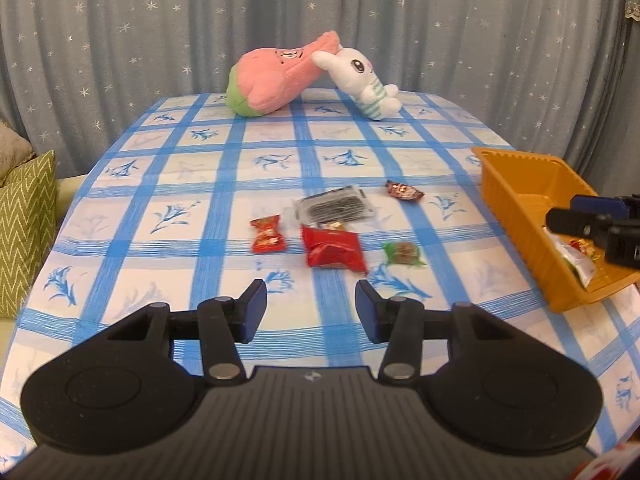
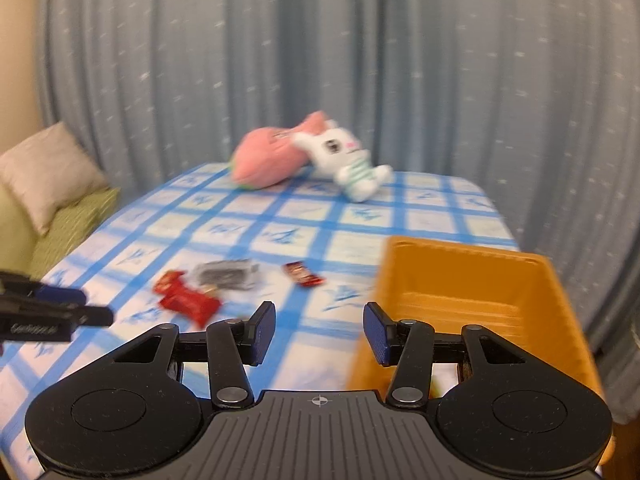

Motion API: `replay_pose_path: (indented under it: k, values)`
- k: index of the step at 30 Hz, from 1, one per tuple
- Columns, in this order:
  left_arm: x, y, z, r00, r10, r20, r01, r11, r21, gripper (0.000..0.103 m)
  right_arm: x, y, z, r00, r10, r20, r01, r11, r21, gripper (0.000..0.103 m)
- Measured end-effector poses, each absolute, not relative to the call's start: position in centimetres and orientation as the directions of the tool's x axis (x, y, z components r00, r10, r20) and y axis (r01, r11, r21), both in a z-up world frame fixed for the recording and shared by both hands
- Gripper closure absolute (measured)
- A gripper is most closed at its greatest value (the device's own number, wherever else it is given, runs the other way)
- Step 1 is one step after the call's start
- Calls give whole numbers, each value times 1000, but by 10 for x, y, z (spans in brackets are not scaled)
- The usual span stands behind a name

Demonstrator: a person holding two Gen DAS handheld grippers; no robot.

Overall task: Organize snacks
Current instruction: 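Move both tools back over the candies on the tablecloth, then grasp the red packet with the left gripper while the right gripper grasps the green-wrapped candy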

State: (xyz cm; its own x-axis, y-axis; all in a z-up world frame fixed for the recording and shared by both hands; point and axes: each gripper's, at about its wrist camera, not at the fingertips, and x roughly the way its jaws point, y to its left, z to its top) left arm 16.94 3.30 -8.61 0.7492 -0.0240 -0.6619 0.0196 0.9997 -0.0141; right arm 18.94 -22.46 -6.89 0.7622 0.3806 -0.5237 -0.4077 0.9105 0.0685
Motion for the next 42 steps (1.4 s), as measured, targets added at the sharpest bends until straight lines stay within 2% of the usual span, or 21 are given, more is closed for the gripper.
replay_pose_path:
  k: [6,16,26,36,37,42]
  values:
    - [181,46,-100,743,-11,-670,15,1000,-1,56,190,-183,-84,716,421,-557,-495,868,20,54]
    - [206,59,-125,739,-22,-673,32,999,3,54,221,-143,-120,672,413,-615,-537,843,-22,54]
    - [229,69,-137,734,-38,-678,48,999,-4,54,258,-116,-158,665,326,-672,-512,854,-93,54]
    - [237,65,-140,730,-112,-674,100,993,-56,53,278,-113,-170,675,334,-658,-508,857,-86,55]
    - [237,64,-140,730,-119,-673,105,993,-62,52,279,-113,-170,673,337,-658,-509,857,-81,55]
    - [235,61,-138,740,-136,-658,122,990,-67,46,279,-112,-168,647,383,-660,-542,839,-44,76]
